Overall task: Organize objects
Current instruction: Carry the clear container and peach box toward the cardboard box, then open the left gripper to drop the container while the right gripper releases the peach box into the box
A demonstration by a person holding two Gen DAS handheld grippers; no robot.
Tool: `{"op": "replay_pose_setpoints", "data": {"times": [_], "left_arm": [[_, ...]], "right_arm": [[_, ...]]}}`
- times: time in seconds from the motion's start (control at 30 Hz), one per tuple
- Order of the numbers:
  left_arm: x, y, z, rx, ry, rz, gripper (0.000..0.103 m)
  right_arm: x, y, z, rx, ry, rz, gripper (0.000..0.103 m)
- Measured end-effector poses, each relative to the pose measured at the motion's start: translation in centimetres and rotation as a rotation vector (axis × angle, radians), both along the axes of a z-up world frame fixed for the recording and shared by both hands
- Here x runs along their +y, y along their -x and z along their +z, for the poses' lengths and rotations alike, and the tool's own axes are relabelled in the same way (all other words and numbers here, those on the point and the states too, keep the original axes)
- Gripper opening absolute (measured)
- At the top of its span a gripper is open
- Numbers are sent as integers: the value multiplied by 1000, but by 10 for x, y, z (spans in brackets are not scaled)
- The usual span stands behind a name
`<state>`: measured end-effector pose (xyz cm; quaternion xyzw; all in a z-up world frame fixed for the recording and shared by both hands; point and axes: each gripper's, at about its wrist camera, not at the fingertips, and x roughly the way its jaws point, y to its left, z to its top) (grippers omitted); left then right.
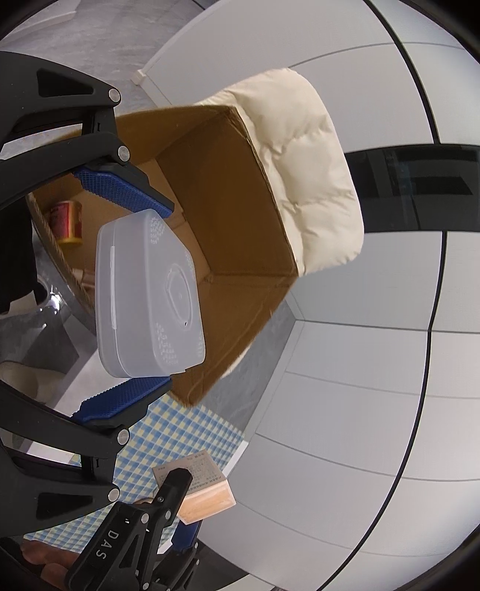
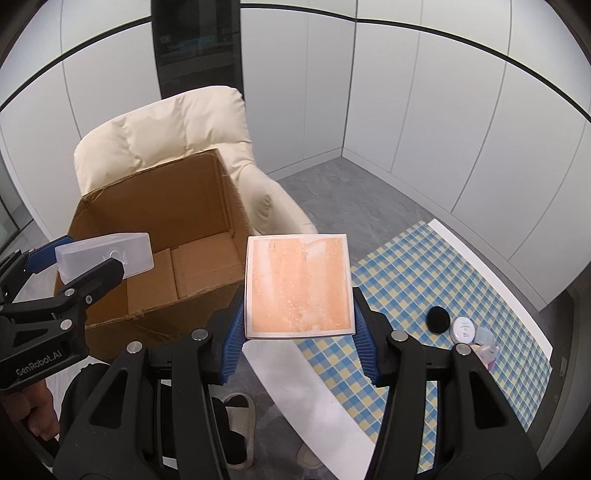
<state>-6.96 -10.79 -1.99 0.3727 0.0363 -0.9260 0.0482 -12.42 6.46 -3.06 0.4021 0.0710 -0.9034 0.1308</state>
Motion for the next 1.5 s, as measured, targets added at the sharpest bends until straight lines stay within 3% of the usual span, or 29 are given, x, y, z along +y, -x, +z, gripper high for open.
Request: {"op": "replay_pose_setpoints", "data": {"times": [0.67, 0.83, 1.07, 1.5], "left_arm": [[-42, -4, -11, -30, 59, 99, 86], [-54, -7, -12, -30, 81, 152, 100], [-74, -23, 0, 32, 69, 200, 103], [-105, -43, 1, 15, 65, 233, 103]], "right_arm": [[-53, -4, -3, 10, -14, 101, 54], [-62, -1, -3, 7, -10, 115, 54], [-79, 0, -5, 4, -19, 135, 54], [-126, -6, -8, -14, -44, 186, 54]]}}
